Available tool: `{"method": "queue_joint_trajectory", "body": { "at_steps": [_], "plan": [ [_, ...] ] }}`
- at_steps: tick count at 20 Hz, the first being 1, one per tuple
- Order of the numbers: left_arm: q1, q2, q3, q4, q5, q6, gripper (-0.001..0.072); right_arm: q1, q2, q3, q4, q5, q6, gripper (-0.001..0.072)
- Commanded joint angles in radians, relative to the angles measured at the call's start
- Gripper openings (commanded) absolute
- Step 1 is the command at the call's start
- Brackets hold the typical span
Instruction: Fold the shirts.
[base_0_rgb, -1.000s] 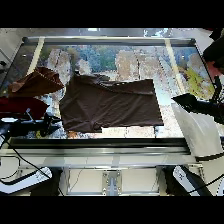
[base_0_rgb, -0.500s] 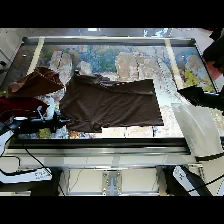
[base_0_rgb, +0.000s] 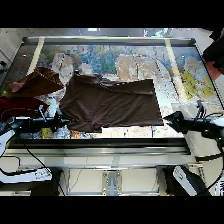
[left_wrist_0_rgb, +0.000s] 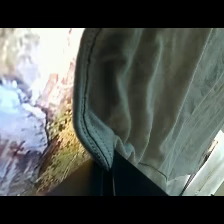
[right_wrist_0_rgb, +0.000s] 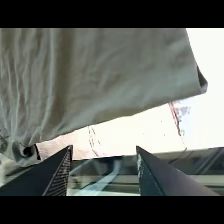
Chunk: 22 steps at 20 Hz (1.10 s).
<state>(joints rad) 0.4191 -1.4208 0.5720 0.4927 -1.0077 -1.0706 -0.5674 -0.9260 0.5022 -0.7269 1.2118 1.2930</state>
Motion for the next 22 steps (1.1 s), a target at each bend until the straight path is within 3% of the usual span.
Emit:
{"method": "queue_joint_trajectory", "body": {
  "at_steps": [1,6,13,15,19,20,22],
  "plan": [
    [-0.001,-0.001,0.000,-0.001,0.001,0.003,0.0010,0.001,-0.031,-0.152,0.075,-0.098,0.023,0.0447],
    [-0.001,-0.001,0.000,-0.001,0.001,0.002,0.0010,0.001,-0.136,-0.180,0.210,-0.199,-0.057,0.0446],
    [-0.001,-0.001,0.000,-0.001,0.001,0.003,0.0010,0.145,-0.224,-0.180,0.301,-0.420,-0.057,0.0437],
    [-0.001,-0.001,0.000,-0.001,0.001,0.003,0.0010,0.197,-0.225,-0.167,0.345,-0.508,-0.056,0.0273],
    [-0.001,-0.001,0.000,-0.003,0.003,0.032,0.0010,0.216,-0.225,-0.123,0.362,-0.542,-0.055,0.0218],
    [-0.001,-0.001,0.000,-0.010,0.003,0.032,0.0010,0.216,-0.225,-0.116,0.363,-0.542,-0.056,0.0057],
    [-0.001,0.000,0.010,-0.016,0.002,0.058,0.0010,0.216,-0.225,-0.101,0.361,-0.547,-0.088,0.0015]
  ]
}}
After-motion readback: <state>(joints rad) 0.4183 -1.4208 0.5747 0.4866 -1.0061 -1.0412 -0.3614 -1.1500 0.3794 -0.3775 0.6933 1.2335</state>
